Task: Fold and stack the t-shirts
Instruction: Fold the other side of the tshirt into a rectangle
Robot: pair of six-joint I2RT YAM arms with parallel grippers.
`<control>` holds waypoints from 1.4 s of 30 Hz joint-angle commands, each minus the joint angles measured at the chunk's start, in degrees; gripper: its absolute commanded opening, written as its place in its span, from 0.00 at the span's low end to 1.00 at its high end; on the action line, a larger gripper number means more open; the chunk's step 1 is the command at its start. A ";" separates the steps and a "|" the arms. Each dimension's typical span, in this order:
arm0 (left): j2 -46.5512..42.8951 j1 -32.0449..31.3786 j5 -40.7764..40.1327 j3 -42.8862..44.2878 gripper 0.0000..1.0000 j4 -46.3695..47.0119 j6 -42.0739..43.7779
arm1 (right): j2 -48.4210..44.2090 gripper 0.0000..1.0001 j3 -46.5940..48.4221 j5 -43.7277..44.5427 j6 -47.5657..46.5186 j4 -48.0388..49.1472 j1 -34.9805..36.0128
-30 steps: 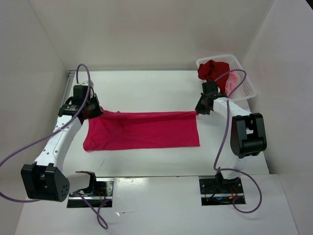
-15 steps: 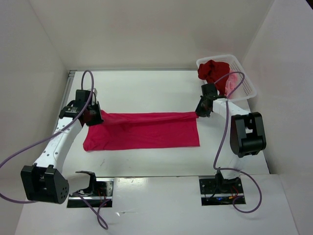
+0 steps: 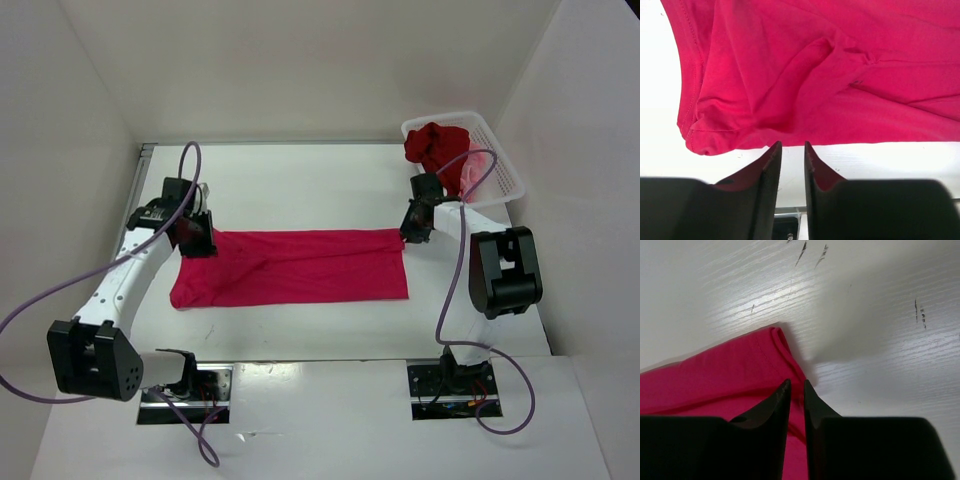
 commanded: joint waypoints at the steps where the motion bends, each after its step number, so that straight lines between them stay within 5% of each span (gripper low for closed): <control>1: -1.66 -0.15 1.44 2.89 0.33 -2.09 0.78 | -2.91 0.22 -0.34 2.23 -1.06 -1.21 0.34; 6: -1.15 -0.15 0.21 7.10 0.36 -0.70 0.78 | -5.36 0.23 3.26 1.37 -2.20 -2.89 0.86; 11: 4.65 -0.15 2.58 11.51 0.38 7.57 -1.85 | -7.22 0.00 6.69 -5.67 -1.95 -1.31 7.88; 15: 9.40 -0.15 3.11 10.20 0.38 16.95 -5.71 | -6.60 0.00 9.15 -12.00 1.30 2.64 19.64; 23: 17.93 4.32 1.63 4.22 0.38 24.54 -10.99 | 2.70 0.00 21.45 -19.21 4.56 9.06 31.97; 35: 14.95 11.28 -7.69 1.05 0.46 22.52 -9.42 | 22.92 0.16 42.98 -18.60 4.57 9.24 44.28; 38: 15.73 12.50 -7.17 0.35 0.57 22.00 -7.57 | 26.25 0.29 45.71 -18.60 3.96 8.71 44.28; 42: 16.97 12.51 -2.43 -1.32 0.60 24.71 -6.86 | 31.45 0.33 50.10 -16.06 1.94 4.76 44.28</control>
